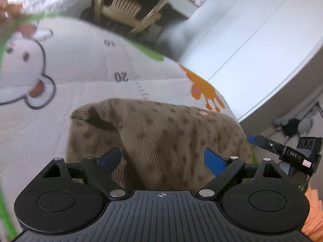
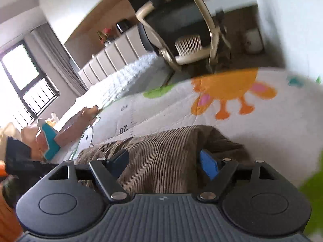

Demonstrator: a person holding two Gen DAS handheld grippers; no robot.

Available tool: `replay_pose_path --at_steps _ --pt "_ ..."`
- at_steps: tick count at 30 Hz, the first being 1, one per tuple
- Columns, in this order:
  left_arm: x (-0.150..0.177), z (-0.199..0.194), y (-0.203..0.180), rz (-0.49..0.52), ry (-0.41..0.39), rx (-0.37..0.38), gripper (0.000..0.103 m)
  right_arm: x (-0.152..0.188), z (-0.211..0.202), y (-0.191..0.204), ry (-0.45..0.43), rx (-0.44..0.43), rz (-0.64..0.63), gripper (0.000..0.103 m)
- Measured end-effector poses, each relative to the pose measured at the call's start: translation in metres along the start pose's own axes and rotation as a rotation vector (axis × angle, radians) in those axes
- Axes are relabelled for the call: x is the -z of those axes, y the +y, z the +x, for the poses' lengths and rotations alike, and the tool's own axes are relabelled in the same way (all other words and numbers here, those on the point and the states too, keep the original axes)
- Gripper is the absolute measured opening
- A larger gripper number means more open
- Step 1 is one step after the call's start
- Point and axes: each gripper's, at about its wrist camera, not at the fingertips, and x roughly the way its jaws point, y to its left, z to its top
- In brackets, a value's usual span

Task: Fold clothes

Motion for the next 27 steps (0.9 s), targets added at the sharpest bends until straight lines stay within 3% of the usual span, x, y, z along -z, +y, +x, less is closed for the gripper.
replay_pose_path --at_steps 2,3,6,9,11,13,17,18,20,23,24,25,27 --pt "-0.014 0.024 0.009 -0.048 0.024 0.013 0.093 -0.011 0.036 -0.009 0.07 -0.037 0.065 0.079" --pt "-0.023 0.029 0.011 -0.066 -0.002 0.016 0.093 -0.018 0.05 -0.01 0.072 -0.048 0.086 0.081" --pt "-0.052 0.042 0.017 -0.111 -0.087 0.018 0.093 -0.042 0.079 -0.007 0.008 -0.08 0.115 0.081" --pt "-0.078 0.034 0.014 -0.062 -0.211 -0.078 0.094 -0.055 0.089 0.005 -0.045 0.008 0.034 0.081" --pt "-0.08 0.03 0.008 0.009 -0.21 -0.191 0.094 -0.051 0.084 0.019 -0.08 0.05 -0.041 0.081" --pt "-0.069 0.019 0.003 0.073 -0.216 -0.222 0.094 -0.046 0.079 0.034 -0.116 0.09 -0.117 0.081" --pt "-0.042 0.009 -0.022 0.181 -0.298 -0.126 0.097 -0.037 0.069 0.062 -0.188 0.17 -0.267 0.084" --pt "-0.038 0.012 -0.029 0.215 -0.312 -0.104 0.097 -0.04 0.076 0.067 -0.169 0.16 -0.264 0.086" --pt "-0.032 0.028 -0.036 0.263 -0.281 -0.1 0.099 -0.045 0.092 0.075 -0.114 0.154 -0.254 0.087" --pt "-0.028 0.064 -0.024 0.224 -0.161 -0.149 0.099 -0.04 0.13 0.071 0.01 0.32 -0.315 0.088" --pt "-0.026 0.071 -0.017 0.214 -0.144 -0.153 0.099 -0.037 0.138 0.064 0.031 0.357 -0.329 0.096" --pt "-0.023 0.07 -0.016 0.236 -0.157 -0.144 0.099 -0.034 0.145 0.056 0.052 0.393 -0.343 0.099" --pt "-0.019 0.067 -0.016 0.261 -0.162 -0.132 0.099 -0.036 0.14 0.04 0.045 0.373 -0.254 0.1"
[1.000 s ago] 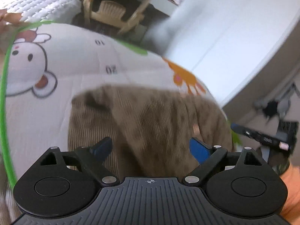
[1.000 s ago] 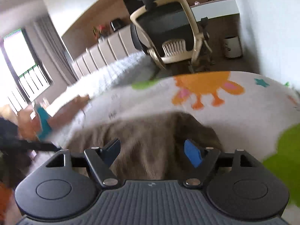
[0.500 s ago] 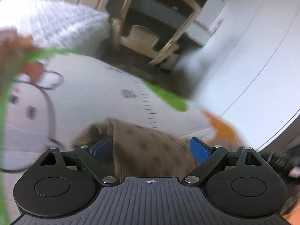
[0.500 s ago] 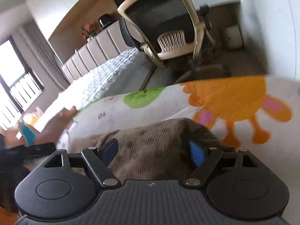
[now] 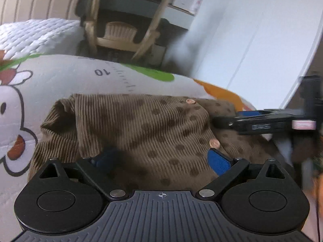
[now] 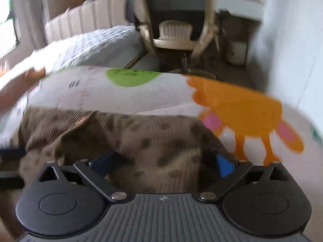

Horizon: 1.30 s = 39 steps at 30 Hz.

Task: Fold clothes

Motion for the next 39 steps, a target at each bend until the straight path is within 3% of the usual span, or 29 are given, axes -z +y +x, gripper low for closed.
replay_pose_path --at_steps 3,10,13,24,31,34,39 --pt "0.003 -0.003 0.004 -0.006 -0.001 0.014 0.099 0.001 -0.017 0.0 -0.051 0.016 0.063 0.099" --pt "0.004 -0.018 0.025 -0.118 -0.033 0.07 0.099 0.052 -0.063 0.039 -0.064 -0.102 -0.092 0.103" --pt "0.009 -0.023 0.032 -0.14 -0.05 0.094 0.1 0.07 -0.047 0.042 -0.02 -0.044 -0.125 0.103" --pt "0.023 -0.021 0.044 -0.167 -0.084 0.142 0.101 0.054 -0.04 0.062 0.134 0.004 -0.17 0.103" --pt "0.023 -0.021 0.045 -0.177 -0.083 0.146 0.101 0.065 -0.042 0.061 0.066 0.022 -0.146 0.103" --pt "0.024 -0.02 0.043 -0.164 -0.083 0.138 0.102 0.06 -0.044 0.061 0.088 0.012 -0.142 0.103" --pt "0.022 -0.019 0.04 -0.155 -0.078 0.128 0.103 0.049 -0.063 0.07 0.002 -0.041 -0.146 0.103"
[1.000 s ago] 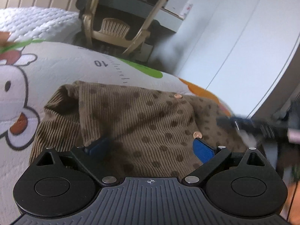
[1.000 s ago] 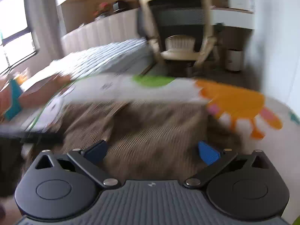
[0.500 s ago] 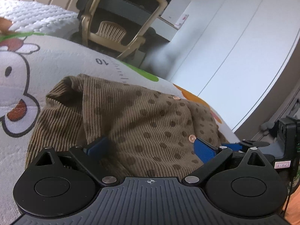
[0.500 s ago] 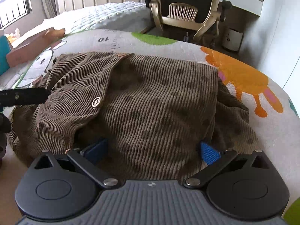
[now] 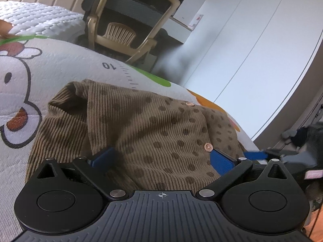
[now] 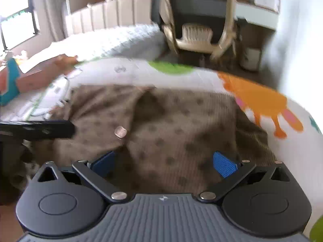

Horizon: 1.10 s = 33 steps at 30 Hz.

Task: Fold clothes

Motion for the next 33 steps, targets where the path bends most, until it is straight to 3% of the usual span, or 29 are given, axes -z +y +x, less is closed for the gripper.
replay_pose_path --at_steps 2,4,16,24,28,33 --pt "0.0 0.001 0.0 0.004 0.003 -0.005 0.103 0.0 0.004 0.01 0.008 0.003 -0.042 0.103" --pt "0.0 0.001 -0.001 0.008 0.008 -0.008 0.103 0.007 0.022 0.017 0.068 0.069 -0.1 0.103" --pt "-0.002 0.001 -0.001 0.009 0.028 -0.012 0.103 0.002 0.02 0.003 0.076 -0.026 -0.082 0.103" --pt "-0.001 0.002 -0.001 0.008 0.022 -0.011 0.103 -0.059 0.037 -0.033 -0.013 0.154 -0.04 0.103" --pt "-0.003 0.001 0.0 -0.002 0.028 -0.009 0.103 -0.053 0.081 -0.056 0.076 0.102 0.078 0.103" --pt "-0.01 0.001 0.001 -0.052 0.045 -0.015 0.103 -0.046 0.053 -0.054 0.004 0.137 0.079 0.103"
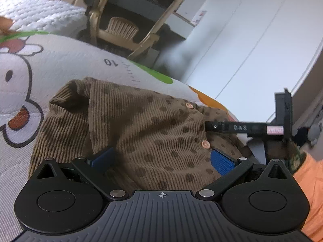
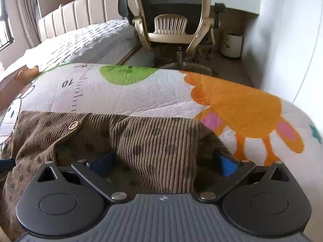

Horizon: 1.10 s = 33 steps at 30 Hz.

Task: Fold clothes

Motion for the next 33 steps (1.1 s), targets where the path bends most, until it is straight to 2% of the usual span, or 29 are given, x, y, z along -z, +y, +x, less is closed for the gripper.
replay_pose_path --at_steps 4,7,10,12,13,14,15,18,21,23,25,28,29,33 --pt "-0.019 -0.002 -0.006 -0.028 -0.036 0.015 0.103 0.005 -0.023 -0.001 -0.059 0.026 0.004 0.103" --pt "-0.026 0.01 -0.008 -0.002 -0.022 -0.011 0.103 0.019 -0.055 0.0 -0.114 -0.024 0.004 0.103" --pt "-0.028 0.03 -0.005 0.019 0.017 -0.055 0.103 0.04 -0.061 0.014 -0.068 -0.088 -0.047 0.103" --pt "-0.024 0.035 -0.007 0.053 0.008 -0.084 0.103 0.054 -0.064 0.024 -0.036 -0.13 -0.082 0.103" --pt "-0.022 0.036 -0.011 0.072 0.008 -0.098 0.103 0.064 -0.054 0.031 0.015 -0.098 -0.131 0.103" --pt "-0.021 0.036 -0.015 0.091 0.009 -0.113 0.103 0.072 -0.048 0.034 0.026 -0.073 -0.161 0.103" --pt "-0.02 0.036 -0.018 0.108 0.01 -0.125 0.103 0.078 -0.05 0.033 -0.02 -0.078 -0.159 0.103" --pt "-0.018 0.035 -0.021 0.133 0.013 -0.139 0.103 0.071 -0.055 0.033 -0.027 -0.08 -0.156 0.103" --pt "-0.018 0.034 -0.022 0.137 0.016 -0.146 0.103 0.065 -0.071 0.037 -0.08 -0.107 -0.181 0.103" --pt "-0.015 0.031 -0.023 0.13 0.017 -0.148 0.103 0.062 -0.079 0.041 -0.102 -0.156 -0.175 0.103" --pt "-0.01 0.023 -0.024 0.132 0.023 -0.145 0.103 0.061 -0.076 0.045 -0.082 -0.212 -0.164 0.103" --pt "0.003 0.009 -0.029 0.174 0.047 -0.151 0.103 0.069 -0.054 0.055 -0.022 -0.17 -0.194 0.103" --pt "0.009 0.004 -0.032 0.199 0.057 -0.159 0.103 0.072 -0.053 0.055 -0.031 -0.165 -0.202 0.103" --pt "0.03 -0.013 -0.042 0.286 0.101 -0.244 0.103 0.071 -0.058 0.053 -0.026 -0.164 -0.213 0.103"
